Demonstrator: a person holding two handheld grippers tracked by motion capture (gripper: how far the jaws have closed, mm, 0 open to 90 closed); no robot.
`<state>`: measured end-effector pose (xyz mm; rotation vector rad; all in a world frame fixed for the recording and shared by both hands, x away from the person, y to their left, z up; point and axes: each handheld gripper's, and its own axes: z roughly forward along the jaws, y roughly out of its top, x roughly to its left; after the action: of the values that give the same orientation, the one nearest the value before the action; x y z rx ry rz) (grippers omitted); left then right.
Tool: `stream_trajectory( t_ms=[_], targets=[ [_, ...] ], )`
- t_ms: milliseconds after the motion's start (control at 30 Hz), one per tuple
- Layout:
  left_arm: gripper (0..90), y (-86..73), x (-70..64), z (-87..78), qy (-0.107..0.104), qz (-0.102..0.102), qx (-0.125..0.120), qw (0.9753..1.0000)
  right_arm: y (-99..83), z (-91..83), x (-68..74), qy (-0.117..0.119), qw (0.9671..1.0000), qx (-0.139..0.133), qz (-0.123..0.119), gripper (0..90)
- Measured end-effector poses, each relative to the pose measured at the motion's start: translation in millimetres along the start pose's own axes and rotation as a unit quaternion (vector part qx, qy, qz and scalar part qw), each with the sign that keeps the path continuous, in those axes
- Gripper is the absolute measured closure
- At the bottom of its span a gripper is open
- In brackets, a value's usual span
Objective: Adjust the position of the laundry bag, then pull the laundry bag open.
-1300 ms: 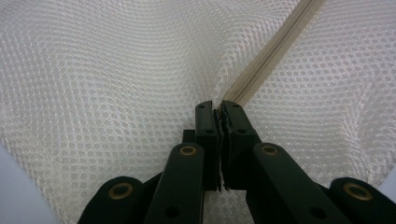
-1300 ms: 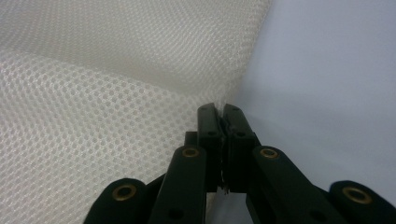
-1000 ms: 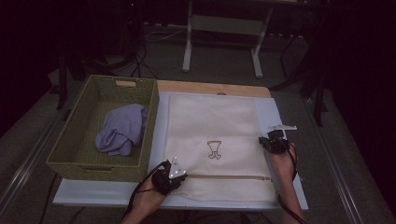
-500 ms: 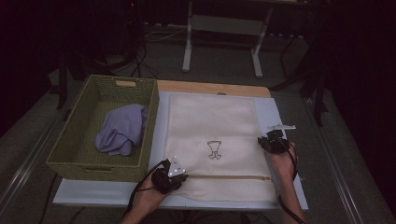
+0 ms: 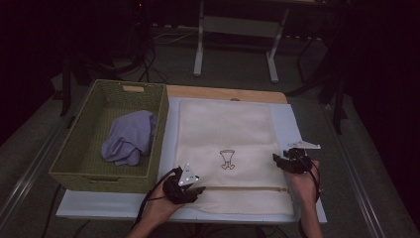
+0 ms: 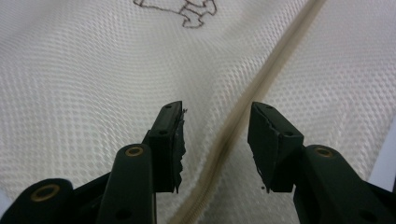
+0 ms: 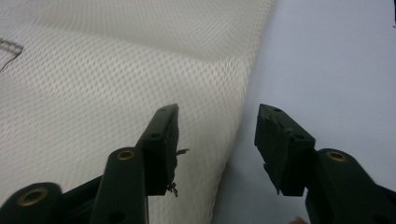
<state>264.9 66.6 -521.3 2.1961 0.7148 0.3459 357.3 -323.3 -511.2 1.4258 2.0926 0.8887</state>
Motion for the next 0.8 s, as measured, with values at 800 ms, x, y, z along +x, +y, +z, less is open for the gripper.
stream_trajectory(
  t_ms=[800],
  targets=[
    [53.0,37.6,-2.3,11.0,-0.039,0.022,-0.014,0.9989,-25.8,-36.7,-4.7,0.03,0.9995,-0.002,0.001,40.2]
  ],
)
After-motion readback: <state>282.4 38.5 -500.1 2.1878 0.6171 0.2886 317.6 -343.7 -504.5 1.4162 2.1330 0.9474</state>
